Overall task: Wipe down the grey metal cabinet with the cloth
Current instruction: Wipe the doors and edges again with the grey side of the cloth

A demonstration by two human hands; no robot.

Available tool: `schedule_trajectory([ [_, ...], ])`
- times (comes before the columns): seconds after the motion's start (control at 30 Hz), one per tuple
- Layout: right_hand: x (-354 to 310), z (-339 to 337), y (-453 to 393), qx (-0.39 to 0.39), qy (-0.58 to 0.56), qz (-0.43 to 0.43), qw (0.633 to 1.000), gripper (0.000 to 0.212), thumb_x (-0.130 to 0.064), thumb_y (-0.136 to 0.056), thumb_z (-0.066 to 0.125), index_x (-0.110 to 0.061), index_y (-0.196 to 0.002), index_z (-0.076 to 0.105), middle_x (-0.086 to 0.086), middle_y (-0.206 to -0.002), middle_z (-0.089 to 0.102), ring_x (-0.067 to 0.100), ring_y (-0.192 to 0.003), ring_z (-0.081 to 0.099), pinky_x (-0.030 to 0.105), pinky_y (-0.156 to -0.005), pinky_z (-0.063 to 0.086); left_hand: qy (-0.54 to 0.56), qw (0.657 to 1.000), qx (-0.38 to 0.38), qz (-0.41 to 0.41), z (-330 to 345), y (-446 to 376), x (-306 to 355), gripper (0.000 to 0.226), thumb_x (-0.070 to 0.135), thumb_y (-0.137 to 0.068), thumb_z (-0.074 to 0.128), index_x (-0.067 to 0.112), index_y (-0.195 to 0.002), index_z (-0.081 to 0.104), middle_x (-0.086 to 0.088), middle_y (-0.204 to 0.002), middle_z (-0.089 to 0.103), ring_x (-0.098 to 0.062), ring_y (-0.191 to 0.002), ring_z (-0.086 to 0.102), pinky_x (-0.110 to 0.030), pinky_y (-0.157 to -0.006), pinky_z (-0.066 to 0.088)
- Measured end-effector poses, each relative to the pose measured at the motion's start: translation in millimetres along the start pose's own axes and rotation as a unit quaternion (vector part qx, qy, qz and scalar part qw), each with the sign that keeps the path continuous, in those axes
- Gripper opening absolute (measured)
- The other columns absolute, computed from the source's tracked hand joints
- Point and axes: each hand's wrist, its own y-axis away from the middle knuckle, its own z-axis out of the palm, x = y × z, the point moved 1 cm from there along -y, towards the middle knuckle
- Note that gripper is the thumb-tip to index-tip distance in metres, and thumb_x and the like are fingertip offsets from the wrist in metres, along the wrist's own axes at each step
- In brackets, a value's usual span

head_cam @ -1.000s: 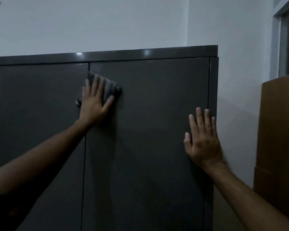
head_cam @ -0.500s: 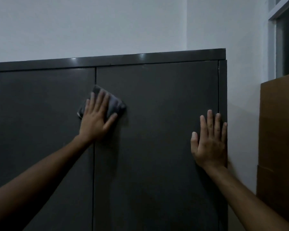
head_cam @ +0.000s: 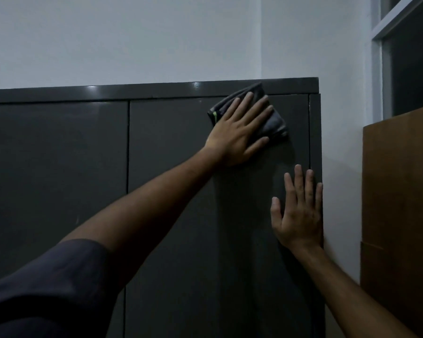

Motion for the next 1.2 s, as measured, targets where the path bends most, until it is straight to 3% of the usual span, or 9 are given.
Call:
schedule_trajectory([
  [0.1, 1, 1, 0, 0.008, -0.003, -0.006, 1.0, 0.067, -0.04, -0.099, 0.039, -0.008, -0.158, 0.032, 0.015, -0.17, 0.014, 0.034, -0.158, 0.007, 0.061, -0.124, 0.017, -0.003, 1.0, 0.018, -0.008, 0, 32, -39, 0.073, 0.059, -0.108, 0.034, 0.019, -0.168, 0.023, -0.008, -0.176, 0.016, -0.037, -0.163, 0.008, -0.051, -0.132, 0.007],
  [0.23, 1, 0, 0, 0.011, -0.007, -0.005, 1.0, 0.067, -0.039, -0.099, 0.04, -0.007, -0.158, 0.033, 0.015, -0.17, 0.014, 0.034, -0.158, 0.007, 0.061, -0.125, 0.016, 0.014, 0.979, 0.049, -0.197, 1, 105, -114, 0.075, 0.06, -0.106, 0.034, 0.02, -0.168, 0.022, -0.007, -0.176, 0.013, -0.038, -0.163, 0.006, -0.053, -0.132, 0.008],
  [0.43, -1, 4, 2, 0.017, 0.009, -0.002, 1.0, 0.067, -0.04, -0.1, 0.037, -0.009, -0.159, 0.029, 0.015, -0.171, 0.011, 0.034, -0.158, 0.006, 0.06, -0.125, 0.014, 0.091, 0.847, 0.085, -0.517, 8, 237, -161, 0.086, 0.065, -0.1, 0.023, 0.015, -0.169, 0.01, -0.009, -0.177, 0.002, -0.045, -0.161, 0.0, -0.053, -0.129, -0.001],
  [0.63, -7, 1, 3, -0.012, 0.007, 0.024, 1.0, 0.068, -0.041, -0.102, 0.033, -0.011, -0.162, 0.02, 0.013, -0.172, 0.003, 0.033, -0.159, -0.001, 0.06, -0.125, 0.01, 0.036, 0.973, -0.014, -0.228, 63, 306, -29, 0.079, 0.062, -0.106, 0.032, 0.021, -0.17, 0.009, -0.005, -0.178, 0.001, -0.038, -0.163, -0.003, -0.05, -0.132, -0.005],
  [0.73, -30, -1, 1, -0.008, -0.032, 0.049, 0.998, 0.067, -0.037, -0.102, 0.036, -0.007, -0.16, 0.023, 0.017, -0.171, 0.007, 0.036, -0.158, 0.002, 0.065, -0.124, 0.007, 0.012, 0.992, -0.047, -0.115, 60, 329, -47, 0.078, 0.066, -0.106, 0.028, 0.023, -0.169, 0.011, -0.003, -0.178, 0.006, -0.037, -0.163, 0.002, -0.055, -0.132, 0.006],
  [0.83, -73, 4, -2, -0.007, -0.066, -0.011, 0.998, 0.064, -0.038, -0.102, 0.038, -0.009, -0.159, 0.029, 0.017, -0.17, 0.014, 0.033, -0.159, 0.005, 0.063, -0.125, 0.005, 0.025, 0.975, -0.03, -0.221, 44, 329, -102, 0.081, 0.068, -0.104, 0.027, 0.021, -0.169, 0.012, -0.003, -0.178, 0.003, -0.036, -0.163, -0.001, -0.055, -0.132, 0.003],
  [1.0, -143, 26, -2, -0.021, -0.076, -0.074, 0.994, 0.063, -0.035, -0.1, 0.043, -0.009, -0.157, 0.035, 0.017, -0.169, 0.017, 0.033, -0.158, 0.008, 0.063, -0.125, 0.009, 0.111, 0.83, 0.1, -0.538, 25, 294, -143, 0.084, 0.062, -0.103, 0.028, 0.017, -0.169, 0.005, -0.006, -0.177, -0.003, -0.04, -0.162, -0.005, -0.056, -0.131, -0.002],
  [1.13, -188, 42, 1, -0.014, -0.101, -0.046, 0.994, 0.061, -0.034, -0.101, 0.043, -0.008, -0.156, 0.036, 0.018, -0.168, 0.019, 0.034, -0.158, 0.01, 0.064, -0.125, 0.005, 0.072, 0.966, 0.001, -0.25, 67, 359, -40, 0.078, 0.058, -0.106, 0.037, 0.023, -0.17, 0.009, -0.003, -0.178, 0.0, -0.038, -0.163, -0.001, -0.053, -0.132, 0.0],
  [1.2, -213, 51, 11, -0.013, -0.113, -0.072, 0.991, 0.061, -0.033, -0.1, 0.044, -0.009, -0.155, 0.037, 0.017, -0.169, 0.019, 0.033, -0.158, 0.01, 0.065, -0.124, 0.007, 0.031, 0.985, -0.046, -0.164, 78, 421, -37, 0.076, 0.063, -0.106, 0.031, 0.024, -0.169, 0.013, -0.002, -0.178, 0.005, -0.038, -0.163, 0.001, -0.055, -0.131, 0.006],
])
